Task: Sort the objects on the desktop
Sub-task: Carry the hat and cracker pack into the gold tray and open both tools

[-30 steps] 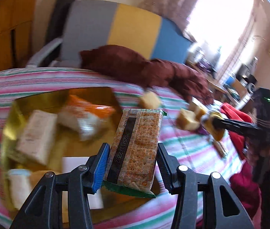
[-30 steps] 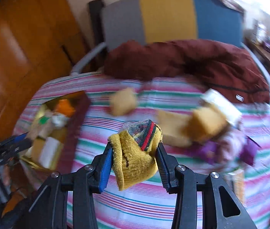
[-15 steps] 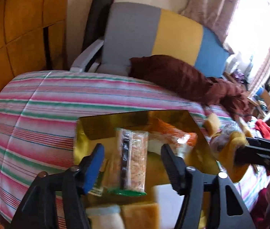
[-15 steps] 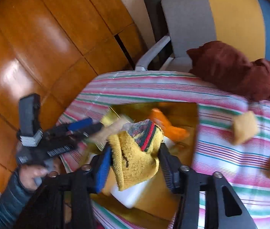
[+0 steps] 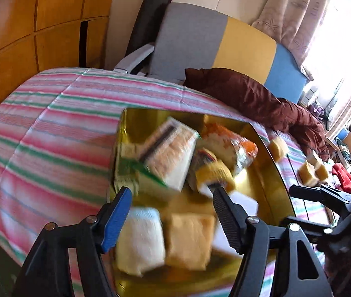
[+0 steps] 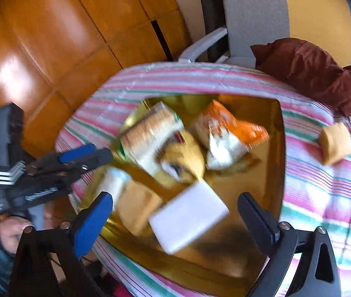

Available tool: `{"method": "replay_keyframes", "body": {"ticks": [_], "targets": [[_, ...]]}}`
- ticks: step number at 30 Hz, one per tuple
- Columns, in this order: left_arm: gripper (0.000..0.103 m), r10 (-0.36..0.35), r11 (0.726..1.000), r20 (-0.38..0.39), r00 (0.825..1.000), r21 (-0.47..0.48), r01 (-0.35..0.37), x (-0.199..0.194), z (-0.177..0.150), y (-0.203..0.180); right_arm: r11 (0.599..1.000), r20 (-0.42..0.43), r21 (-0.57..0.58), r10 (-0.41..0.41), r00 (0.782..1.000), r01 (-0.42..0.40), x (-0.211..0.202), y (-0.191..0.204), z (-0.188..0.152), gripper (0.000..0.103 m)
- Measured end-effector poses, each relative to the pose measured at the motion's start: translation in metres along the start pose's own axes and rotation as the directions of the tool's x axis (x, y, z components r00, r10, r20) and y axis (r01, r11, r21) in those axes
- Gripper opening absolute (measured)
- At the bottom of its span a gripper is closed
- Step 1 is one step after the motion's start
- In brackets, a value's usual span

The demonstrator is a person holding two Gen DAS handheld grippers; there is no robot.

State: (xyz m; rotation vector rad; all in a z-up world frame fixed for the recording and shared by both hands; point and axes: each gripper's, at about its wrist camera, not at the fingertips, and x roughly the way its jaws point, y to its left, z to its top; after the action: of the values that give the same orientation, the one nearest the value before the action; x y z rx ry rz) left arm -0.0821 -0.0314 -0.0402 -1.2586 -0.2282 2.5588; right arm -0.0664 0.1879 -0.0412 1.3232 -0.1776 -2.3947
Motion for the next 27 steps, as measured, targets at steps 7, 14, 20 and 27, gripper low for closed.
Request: {"method": "replay_keyframes", "body": {"ticks": [7, 14, 20, 27], "targets": [[0.068, -0.060, 0.998, -0.035, 0.998, 0.002, 0.060, -0.010, -0.026, -0.018, 0.994, 0.026, -0.039, -0.102, 0.994, 0.103, -0.015, -0.004, -0.036, 0.103], [0.070, -0.094, 0.996, -0.050, 0.994, -0.017, 0.093, -0.016, -0.045, -0.025, 0.985, 0.095, 0.042, -0.169, 0.981, 0.165, -0.047, -0.025, -0.057, 0.103], [0.074, -0.108, 0.994, -0.064, 0.992, 0.015, 0.109, -0.020, -0.055, -0.038, 0.982, 0.116, 0.139, -0.147, 0.982, 0.131, -0.062, -0.050, -0.078, 0.103], [0.074, -0.129, 0.987, -0.077, 0.989, 0.090, 0.136, -0.026, -0.058, -0.062, 0.964, 0.107, 0.223, -0.171, 0.979, 0.144, -0.080, -0.077, -0.095, 0.103]]}}
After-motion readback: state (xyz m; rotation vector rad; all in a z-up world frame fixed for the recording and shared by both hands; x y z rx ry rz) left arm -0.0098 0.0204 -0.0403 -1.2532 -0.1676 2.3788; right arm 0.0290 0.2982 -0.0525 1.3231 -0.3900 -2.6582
